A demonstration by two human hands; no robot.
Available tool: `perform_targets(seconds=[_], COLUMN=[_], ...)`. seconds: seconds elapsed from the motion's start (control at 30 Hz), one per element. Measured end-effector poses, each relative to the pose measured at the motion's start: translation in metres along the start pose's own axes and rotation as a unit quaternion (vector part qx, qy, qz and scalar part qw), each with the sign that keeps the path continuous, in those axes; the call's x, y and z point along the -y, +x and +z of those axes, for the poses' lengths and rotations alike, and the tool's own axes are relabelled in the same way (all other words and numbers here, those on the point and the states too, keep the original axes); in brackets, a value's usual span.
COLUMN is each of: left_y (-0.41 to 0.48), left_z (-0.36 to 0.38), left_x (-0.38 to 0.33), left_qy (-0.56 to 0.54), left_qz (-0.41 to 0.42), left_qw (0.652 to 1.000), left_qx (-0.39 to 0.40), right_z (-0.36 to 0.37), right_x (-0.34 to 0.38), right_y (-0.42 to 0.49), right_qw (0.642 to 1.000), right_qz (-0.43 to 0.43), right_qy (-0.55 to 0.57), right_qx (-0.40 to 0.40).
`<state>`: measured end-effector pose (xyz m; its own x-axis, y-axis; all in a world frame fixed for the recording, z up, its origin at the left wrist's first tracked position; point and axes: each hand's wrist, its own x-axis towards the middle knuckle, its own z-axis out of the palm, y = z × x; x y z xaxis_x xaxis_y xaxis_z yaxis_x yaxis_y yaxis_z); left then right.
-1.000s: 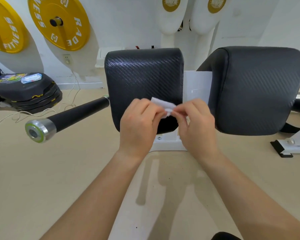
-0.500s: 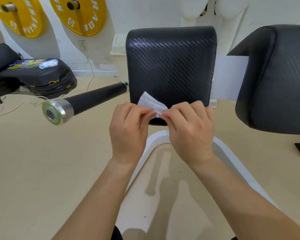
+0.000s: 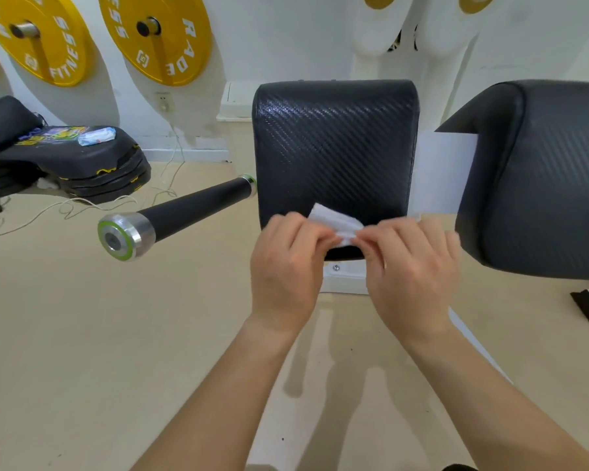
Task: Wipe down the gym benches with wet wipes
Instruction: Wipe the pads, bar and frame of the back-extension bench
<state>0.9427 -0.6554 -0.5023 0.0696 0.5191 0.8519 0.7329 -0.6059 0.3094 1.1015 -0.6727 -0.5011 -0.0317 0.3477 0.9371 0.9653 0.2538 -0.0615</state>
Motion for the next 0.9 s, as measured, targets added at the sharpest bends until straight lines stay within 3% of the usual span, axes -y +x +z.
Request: perform_targets(seconds=[0.17, 0.3, 0.4, 0.6, 0.73, 0.9], left_y=[-0.003, 0.032, 0.018, -0.031, -0.008, 0.023], left_z=[-0.027, -0.027, -0.018, -0.008, -0.007, 0.008], left_x=[0.029, 0.032, 0.021, 0.002, -0.034, -0.079], left_qy=[0.044, 0.049, 0.029, 0.008, -0.039, -0.146], left_qz=[-0.035, -0.052, -0.05, -0.036, -0.032, -0.078], left_qw=[0.998, 0.997, 0.998, 0.998, 0.996, 0.978], left_qx=[-0.009, -0.037, -0.015, 0.053, 0.076, 0.128], right_z=[0.02, 0.026, 0.018, -0.006, -0.035, -0.077], right_x=[0.035, 0.037, 0.027, 0.005, -0.02, -0.031], right_y=[0.014, 0.051, 0.04, -0.018, -0.002, 0.014], right_qw=[0.998, 0.999, 1.0, 0.994, 0.986, 0.929], right_qz=[-0.053, -0.038, -0.021, -0.036, 0.063, 0.183], right_qy=[0.02, 0.015, 0.013, -0.001, 0.103, 0.261], right_qx=[0.01, -0.008, -0.002, 0.1, 0.114, 0.189])
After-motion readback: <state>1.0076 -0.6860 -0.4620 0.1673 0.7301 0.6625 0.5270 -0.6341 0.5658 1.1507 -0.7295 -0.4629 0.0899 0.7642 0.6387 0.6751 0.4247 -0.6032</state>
